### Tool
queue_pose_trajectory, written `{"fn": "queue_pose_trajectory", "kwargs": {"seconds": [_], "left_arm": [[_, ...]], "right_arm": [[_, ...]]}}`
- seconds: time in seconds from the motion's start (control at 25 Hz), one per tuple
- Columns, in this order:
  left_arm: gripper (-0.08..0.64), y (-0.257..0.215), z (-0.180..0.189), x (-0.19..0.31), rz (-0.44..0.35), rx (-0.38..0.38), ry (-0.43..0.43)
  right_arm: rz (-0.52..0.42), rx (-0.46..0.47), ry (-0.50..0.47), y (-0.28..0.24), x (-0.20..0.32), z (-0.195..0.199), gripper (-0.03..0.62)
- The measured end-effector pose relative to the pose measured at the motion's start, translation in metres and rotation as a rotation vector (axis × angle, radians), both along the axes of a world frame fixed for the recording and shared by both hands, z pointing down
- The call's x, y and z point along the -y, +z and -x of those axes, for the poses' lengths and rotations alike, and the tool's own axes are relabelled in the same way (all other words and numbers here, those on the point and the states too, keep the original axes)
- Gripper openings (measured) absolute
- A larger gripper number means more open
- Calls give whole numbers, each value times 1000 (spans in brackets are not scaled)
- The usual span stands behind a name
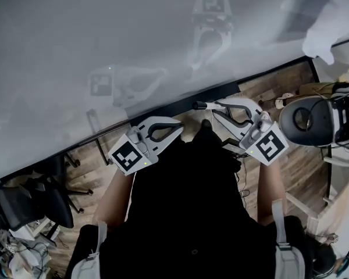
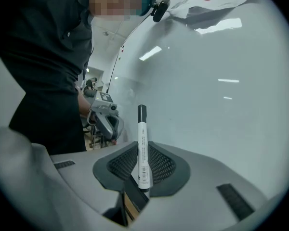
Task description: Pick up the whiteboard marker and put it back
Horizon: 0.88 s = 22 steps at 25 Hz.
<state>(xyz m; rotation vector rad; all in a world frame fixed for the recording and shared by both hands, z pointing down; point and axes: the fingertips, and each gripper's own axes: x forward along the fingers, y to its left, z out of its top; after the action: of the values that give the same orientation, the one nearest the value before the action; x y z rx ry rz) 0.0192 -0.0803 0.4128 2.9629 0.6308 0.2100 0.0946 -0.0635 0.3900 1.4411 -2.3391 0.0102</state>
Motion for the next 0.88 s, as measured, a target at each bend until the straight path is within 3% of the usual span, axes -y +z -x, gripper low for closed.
{"fn": "queue_pose_trajectory", "kwargs": {"seconds": [0.12, 0.32, 0.48, 0.88], "left_arm": [[12, 5, 1, 2, 14, 13, -26], [12, 5, 3, 5, 19, 12, -72], [12, 6, 9, 7, 17, 20, -118], [12, 12, 12, 0, 23, 44, -167]], "right_arm": [[91, -123, -51, 22, 1, -1, 72], [128, -222, -103, 41, 10, 2, 72], [118, -263, -125, 58, 13, 4, 72], [214, -339, -186, 113, 21, 5, 72]]}}
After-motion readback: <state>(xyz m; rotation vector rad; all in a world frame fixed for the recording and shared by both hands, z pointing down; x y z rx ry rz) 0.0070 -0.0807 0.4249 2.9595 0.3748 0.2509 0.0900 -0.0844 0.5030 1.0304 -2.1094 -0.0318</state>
